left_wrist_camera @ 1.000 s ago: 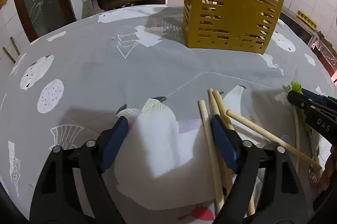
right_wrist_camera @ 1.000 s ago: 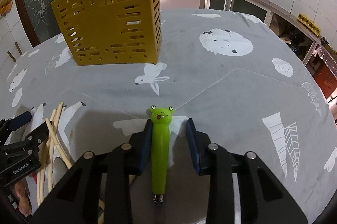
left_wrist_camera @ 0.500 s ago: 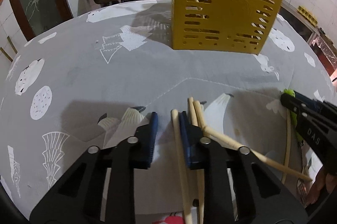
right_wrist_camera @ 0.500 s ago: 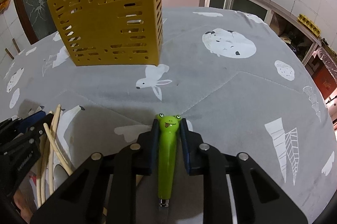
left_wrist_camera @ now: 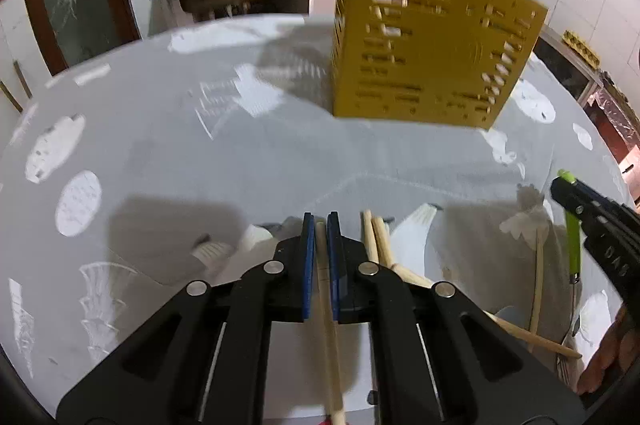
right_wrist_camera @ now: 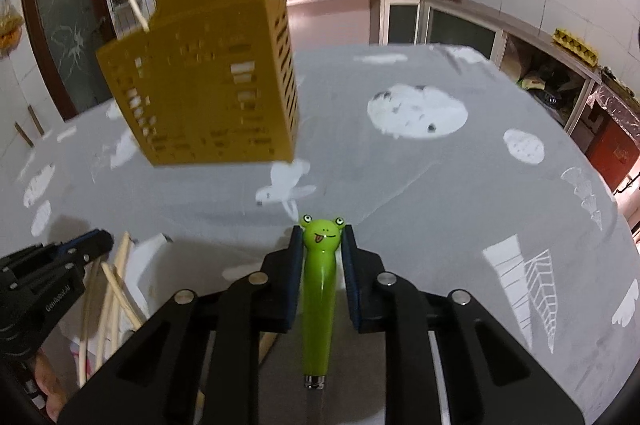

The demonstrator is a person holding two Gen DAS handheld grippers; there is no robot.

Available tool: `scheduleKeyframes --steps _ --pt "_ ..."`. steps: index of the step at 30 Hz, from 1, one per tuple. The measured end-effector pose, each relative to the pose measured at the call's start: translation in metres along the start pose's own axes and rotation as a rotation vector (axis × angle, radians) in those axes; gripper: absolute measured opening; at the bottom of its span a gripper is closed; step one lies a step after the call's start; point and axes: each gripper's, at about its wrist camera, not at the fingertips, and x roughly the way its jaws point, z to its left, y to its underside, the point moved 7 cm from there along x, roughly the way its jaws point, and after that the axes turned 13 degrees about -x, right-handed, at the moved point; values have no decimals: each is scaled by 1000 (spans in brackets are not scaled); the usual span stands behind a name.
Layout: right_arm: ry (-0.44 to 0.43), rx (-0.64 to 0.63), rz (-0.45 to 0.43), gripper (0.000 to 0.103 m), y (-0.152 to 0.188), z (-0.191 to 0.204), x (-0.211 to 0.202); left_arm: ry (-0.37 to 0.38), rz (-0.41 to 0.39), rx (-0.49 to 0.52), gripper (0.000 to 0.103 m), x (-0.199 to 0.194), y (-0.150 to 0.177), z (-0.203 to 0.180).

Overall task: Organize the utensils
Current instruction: 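Grasp a wooden chopstick with the left tool while the right tool holds the fork, then carry the chopstick and fork over the yellow holder and lower them in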

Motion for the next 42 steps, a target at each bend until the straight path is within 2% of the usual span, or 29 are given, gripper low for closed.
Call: scheduleKeyframes --steps 4,16,20,28,42 --pt "7 9 -84 19 -14 -4 -18 19 -67 -5 5 -19 -11 0" --pt "63 2 -301 19 -48 -11 -67 97 -382 3 5 -101 -57 -10" --pt "84 -1 -377 19 -56 -12 -82 115 -455 3 5 -120 -64 -13" --pt "94 6 -465 19 -65 -14 -97 129 -543 8 5 -142 -70 -12" --pt "68 6 -503 19 -64 -11 -101 172 -622 46 5 -163 -74 -13"
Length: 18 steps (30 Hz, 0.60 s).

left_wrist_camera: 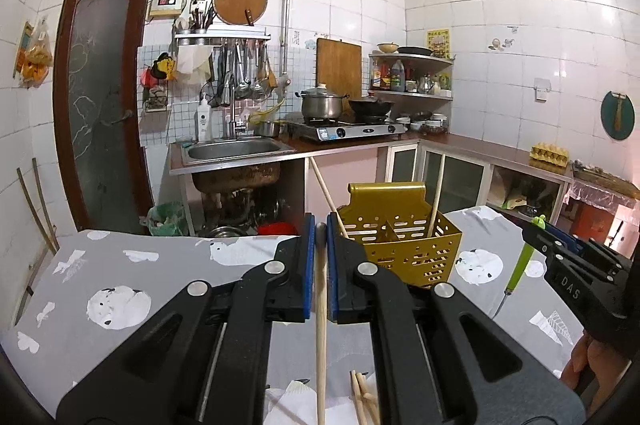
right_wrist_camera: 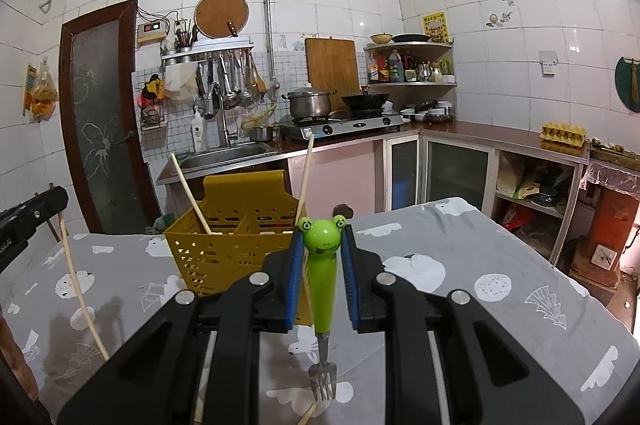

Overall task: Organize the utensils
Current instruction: 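Carry the chopstick and fork over the yellow holder and lower them in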

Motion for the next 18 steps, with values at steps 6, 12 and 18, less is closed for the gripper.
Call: scheduleKeyframes --steps 6,12,18 --pt "-6 7 -10 19 1 0 -2 10 -17 3 5 -5 0 2" --pt "-13 -2 -45 19 -17 1 -11 30 -46 12 5 -12 -11 -3" --pt "-18 -2 -88 19 -56 1 -15 56 -87 24 5 -13 -42 -18"
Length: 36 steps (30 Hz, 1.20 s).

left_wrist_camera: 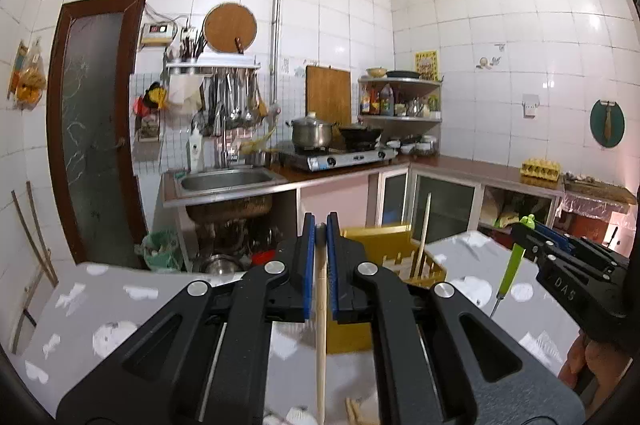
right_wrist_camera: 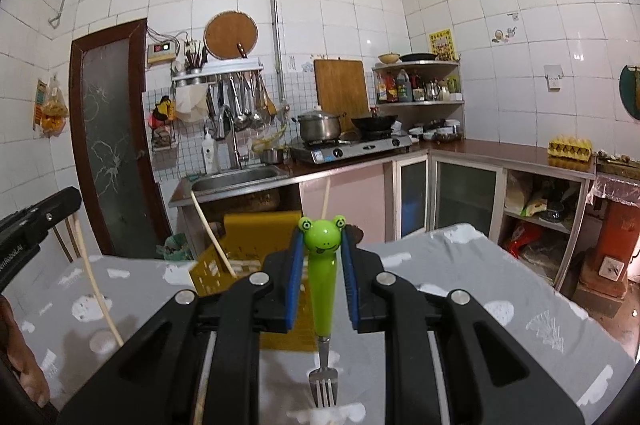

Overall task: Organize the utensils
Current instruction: 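Carry the chopstick and fork over the yellow holder and lower them in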

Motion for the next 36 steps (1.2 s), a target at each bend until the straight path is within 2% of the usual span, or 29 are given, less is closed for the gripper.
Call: scheduleKeyframes --steps 7,12,17,22,28,33,35,36 --pt "-9 2 -77 19 -61 2 14 23 -90 9 5 16 -62 -27" --pt "5 0 -115 19 -96 3 35 48 -158 -30 5 32 -102 -39" --pt "0 32 -111 19 -104 5 66 41 -174 -78 5 66 -116 -40" --pt "-3 36 -88 19 -90 10 93 7 -135 -81 5 108 -94 -36" --pt "-8 30 12 19 -48 14 121 -43 -12 -89 5 154 -39 -18" --pt "-21 23 103 19 -16 11 136 -64 92 -90 5 172 -9 -2" --pt "-29 29 142 19 -8 8 141 -77 113 -91 8 172 -6 4" --pt "-30 32 155 20 -5 7 142 -80 128 -92 19 171 -6 5"
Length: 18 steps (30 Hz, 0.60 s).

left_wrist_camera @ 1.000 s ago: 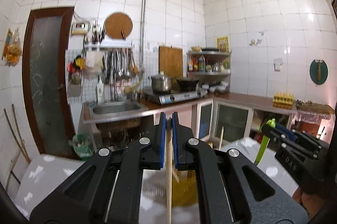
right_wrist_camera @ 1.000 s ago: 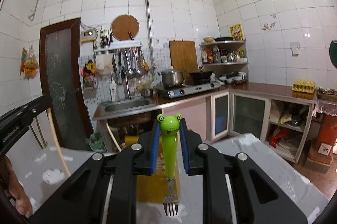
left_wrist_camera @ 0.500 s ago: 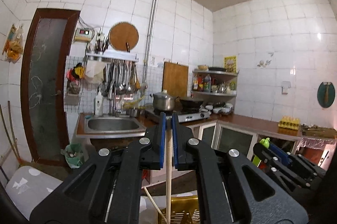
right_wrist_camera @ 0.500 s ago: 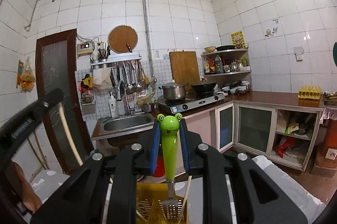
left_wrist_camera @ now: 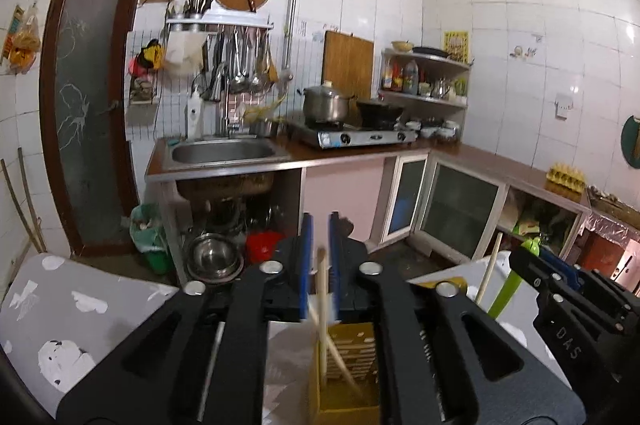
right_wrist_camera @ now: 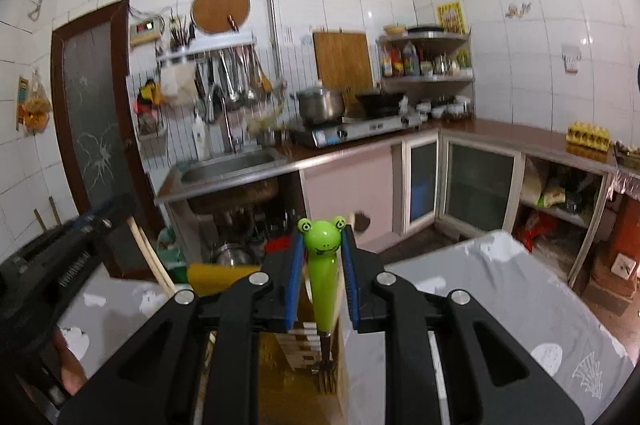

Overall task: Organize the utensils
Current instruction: 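Carry the chopstick and fork over the yellow holder and lower them in, then open both tools to release the chopstick and fork into the holder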

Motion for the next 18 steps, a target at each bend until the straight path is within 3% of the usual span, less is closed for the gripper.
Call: scheduleKeyframes --steps 1,2,3,4,6,12,18 --pt "3 5 16 21 3 -3 0 0 6 -2 38 -2 -2 2" --pt "7 9 29 23 5 -6 -1 -2 13 -2 49 -8 -4 3" --pt "19 10 42 38 6 -10 -3 -3 12 5 67 -14 -6 4" --pt "28 10 44 54 7 -12 -6 -6 2 20 74 -21 -8 4" --pt "48 -5 43 56 6 -18 -17 -16 -25 53 75 -35 -10 5" --pt "84 -3 73 63 13 -34 -50 -46 -13 52 97 -68 -7 27" --pt "111 -25 166 63 53 -35 -69 -81 58 41 98 -87 21 52"
